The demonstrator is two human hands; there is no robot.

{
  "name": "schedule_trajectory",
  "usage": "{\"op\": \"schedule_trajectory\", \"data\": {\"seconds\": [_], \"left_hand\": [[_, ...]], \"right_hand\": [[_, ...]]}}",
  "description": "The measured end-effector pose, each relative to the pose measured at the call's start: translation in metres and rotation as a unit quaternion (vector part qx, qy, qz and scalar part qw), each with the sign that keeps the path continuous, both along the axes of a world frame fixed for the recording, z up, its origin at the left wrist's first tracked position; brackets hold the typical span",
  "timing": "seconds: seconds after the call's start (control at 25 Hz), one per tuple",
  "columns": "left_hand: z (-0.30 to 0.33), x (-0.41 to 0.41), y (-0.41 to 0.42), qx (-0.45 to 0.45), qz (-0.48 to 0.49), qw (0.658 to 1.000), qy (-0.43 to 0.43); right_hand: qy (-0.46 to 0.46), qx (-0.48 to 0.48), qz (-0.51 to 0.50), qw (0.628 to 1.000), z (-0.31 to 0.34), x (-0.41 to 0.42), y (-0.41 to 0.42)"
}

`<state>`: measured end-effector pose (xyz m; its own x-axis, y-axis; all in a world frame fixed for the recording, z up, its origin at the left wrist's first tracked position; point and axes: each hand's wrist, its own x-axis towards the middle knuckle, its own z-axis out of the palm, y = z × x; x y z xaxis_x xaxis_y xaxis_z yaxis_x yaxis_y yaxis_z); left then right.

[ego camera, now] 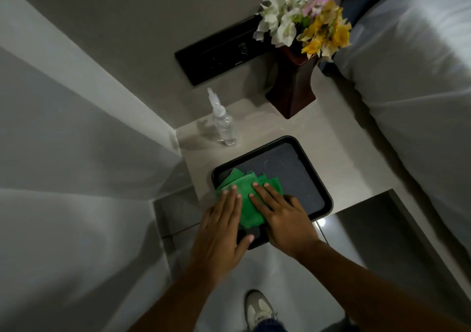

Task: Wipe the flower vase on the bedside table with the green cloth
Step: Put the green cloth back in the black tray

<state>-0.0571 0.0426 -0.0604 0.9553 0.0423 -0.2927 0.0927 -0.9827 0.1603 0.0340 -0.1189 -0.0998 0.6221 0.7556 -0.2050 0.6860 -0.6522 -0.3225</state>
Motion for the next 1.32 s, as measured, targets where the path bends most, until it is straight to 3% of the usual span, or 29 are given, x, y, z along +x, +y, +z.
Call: {"op": "schedule_trajectory", "data": {"seconds": [0.2, 0.4, 0.48, 0.68, 0.76, 0.84, 0.96, 1.08, 1.24, 1.32], "left_hand": [[-0.013, -0.003, -0.023, 0.026, 0.038, 0.997, 0.063], [-0.010, 0.021, -0.023, 0.016, 0.053, 0.995, 0.083], [-0.011, 0.023, -0.026, 0.007, 0.059, 0.996, 0.072], [-0.022, 0.029, -0.024, -0.011, 0.068, 0.996, 0.064], [-0.022, 0.030, -0.022, -0.005, 0.051, 0.997, 0.049], [-0.021, 0.029, -0.018, -0.020, 0.061, 0.994, 0.092], [-0.025, 0.028, -0.021, -0.049, 0.083, 0.993, 0.075], [-0.020, 0.028, -0.021, -0.064, 0.087, 0.991, 0.074], [-0.024, 0.024, -0.020, -0.070, 0.078, 0.994, 0.035], [-0.025, 0.026, -0.021, -0.064, 0.093, 0.993, 0.020]], "right_hand": [[0.029, -0.046, 0.007, 0.999, 0.007, 0.004, -0.001], [0.149, -0.066, 0.004, 0.987, 0.032, 0.024, 0.013], [0.197, -0.070, -0.044, 0.977, 0.051, 0.046, 0.021], [0.167, 0.155, -0.219, 0.949, 0.067, 0.094, 0.062], [0.187, 0.167, -0.226, 0.941, 0.066, 0.115, 0.094], [0.204, 0.174, -0.238, 0.934, 0.060, 0.130, 0.126], [0.173, 0.176, -0.245, 0.937, 0.049, 0.140, 0.142], [0.139, 0.214, -0.251, 0.934, 0.057, 0.132, 0.123], [0.139, 0.292, -0.300, 0.897, 0.081, 0.105, 0.054], [0.120, 0.289, -0.297, 0.902, 0.090, 0.089, 0.020]]}}
